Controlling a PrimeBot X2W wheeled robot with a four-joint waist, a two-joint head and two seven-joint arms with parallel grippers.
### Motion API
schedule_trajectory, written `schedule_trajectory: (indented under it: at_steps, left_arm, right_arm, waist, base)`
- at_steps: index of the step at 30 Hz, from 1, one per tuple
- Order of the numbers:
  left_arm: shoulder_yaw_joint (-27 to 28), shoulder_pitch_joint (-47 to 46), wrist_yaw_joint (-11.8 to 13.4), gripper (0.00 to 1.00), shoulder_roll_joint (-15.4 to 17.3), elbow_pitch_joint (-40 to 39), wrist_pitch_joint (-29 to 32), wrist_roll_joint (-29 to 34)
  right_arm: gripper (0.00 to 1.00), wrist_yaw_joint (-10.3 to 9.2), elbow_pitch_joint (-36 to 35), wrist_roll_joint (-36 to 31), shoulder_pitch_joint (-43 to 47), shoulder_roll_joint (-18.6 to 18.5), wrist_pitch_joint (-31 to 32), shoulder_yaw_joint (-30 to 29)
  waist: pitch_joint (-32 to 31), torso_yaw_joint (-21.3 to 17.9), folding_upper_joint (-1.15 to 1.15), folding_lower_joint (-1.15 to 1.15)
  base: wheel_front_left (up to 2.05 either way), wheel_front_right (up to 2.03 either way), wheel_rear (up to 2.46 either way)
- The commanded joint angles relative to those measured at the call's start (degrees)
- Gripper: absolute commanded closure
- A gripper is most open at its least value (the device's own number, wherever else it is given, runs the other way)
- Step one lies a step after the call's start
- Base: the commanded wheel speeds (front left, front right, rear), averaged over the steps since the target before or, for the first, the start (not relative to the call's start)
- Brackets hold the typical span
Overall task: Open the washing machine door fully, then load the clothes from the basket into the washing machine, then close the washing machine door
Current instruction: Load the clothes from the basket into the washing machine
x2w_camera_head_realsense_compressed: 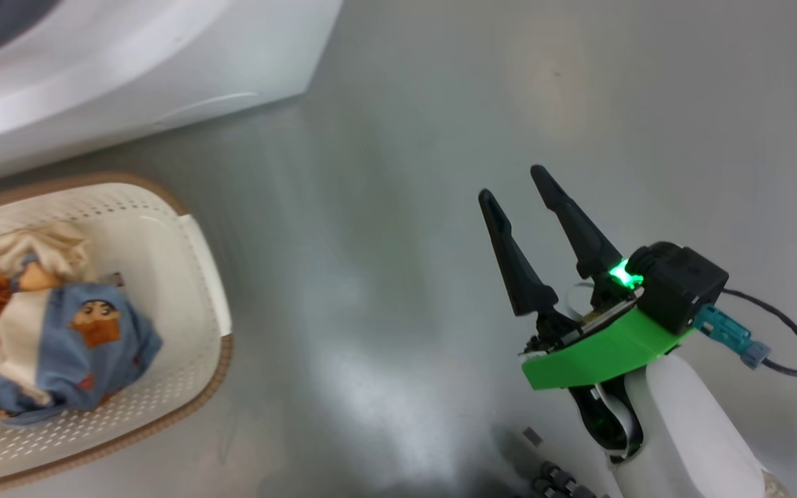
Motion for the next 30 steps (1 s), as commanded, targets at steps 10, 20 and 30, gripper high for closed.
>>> schedule_trajectory:
  at_steps: [10,20,30]
  left_arm:
    - [0.9,-8.0,-0.4,1.0,3.9,5.0,-13.5,5.1]
    - [0.3,-8.0,-3.3,1.0,0.4,13.2,-16.3,2.1]
    - [-0.7,-7.9,-4.2,0.0,-2.7,16.1,-20.5,1.2]
  right_arm:
    - [0.0,0.09,-1.6,2.1,-0.8,0.1,-0.4,2.4]
    - [0.0,0.09,-1.4,1.7,-1.1,0.1,-0.4,1.4]
    - [0.0,0.09,-0.6,0.2,-0.6,0.1,-0.4,-0.2]
  waist:
    - [3.9,-4.2,0.0,0.0]
    - [4.5,-2.5,0.0,0.0]
    - [2.0,0.4,0.0,0.0]
  base:
    - [0.0,0.0,0.0]
    - [0.0,0.0,0.0]
    - [0.0,0.0,0.0]
